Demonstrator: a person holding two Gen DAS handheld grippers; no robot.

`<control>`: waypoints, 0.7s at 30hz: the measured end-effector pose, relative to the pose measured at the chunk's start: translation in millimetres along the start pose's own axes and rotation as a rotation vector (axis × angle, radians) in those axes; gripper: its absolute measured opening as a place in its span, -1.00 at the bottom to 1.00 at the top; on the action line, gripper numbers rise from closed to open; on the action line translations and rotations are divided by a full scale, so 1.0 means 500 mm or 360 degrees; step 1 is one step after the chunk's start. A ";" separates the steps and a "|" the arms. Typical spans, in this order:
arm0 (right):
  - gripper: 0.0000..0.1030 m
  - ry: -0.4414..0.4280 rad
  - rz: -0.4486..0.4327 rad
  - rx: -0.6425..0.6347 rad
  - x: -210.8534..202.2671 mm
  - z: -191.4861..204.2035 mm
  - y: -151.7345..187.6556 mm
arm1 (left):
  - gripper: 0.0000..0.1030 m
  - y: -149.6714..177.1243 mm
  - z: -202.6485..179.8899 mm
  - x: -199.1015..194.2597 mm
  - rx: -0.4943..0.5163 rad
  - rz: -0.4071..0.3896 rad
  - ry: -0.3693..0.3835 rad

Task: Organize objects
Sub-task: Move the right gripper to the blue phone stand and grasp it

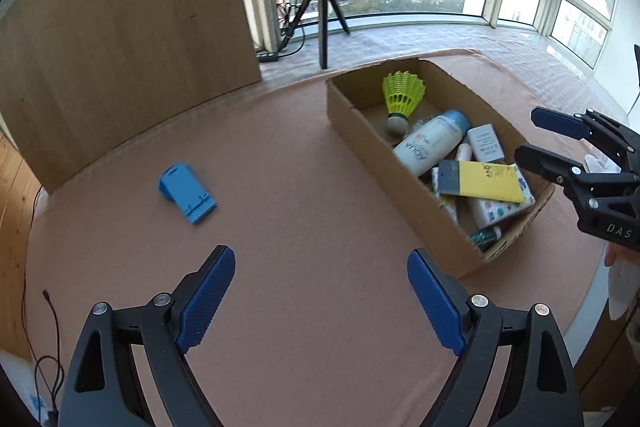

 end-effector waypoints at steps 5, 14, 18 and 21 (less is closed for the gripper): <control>0.21 -0.0032 0.0033 -0.0041 0.036 0.133 -0.032 | 0.83 0.100 0.139 -0.051 -0.0111 -0.0022 -0.0034; 0.36 -0.0246 0.0324 -0.0187 0.249 0.398 -0.023 | 0.85 0.255 0.336 -0.143 -0.0381 -0.0060 -0.0057; 0.36 -0.0267 0.0451 -0.0224 0.392 0.437 -0.029 | 0.85 0.335 0.395 -0.177 -0.0437 -0.0036 -0.0119; 0.36 -0.0252 0.0412 -0.0234 0.444 0.445 -0.072 | 0.85 0.390 0.445 -0.192 -0.0536 -0.0008 -0.0167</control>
Point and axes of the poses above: each gripper's, at about its wrist camera, not at the fingertips, and x roughly the way its jaws point, z to its left, y to its underside, the point moved 9 cm from there along x, roughly the way its jaws point, and after that the axes turned 3 degrees about -x, right-handed, at the moved point
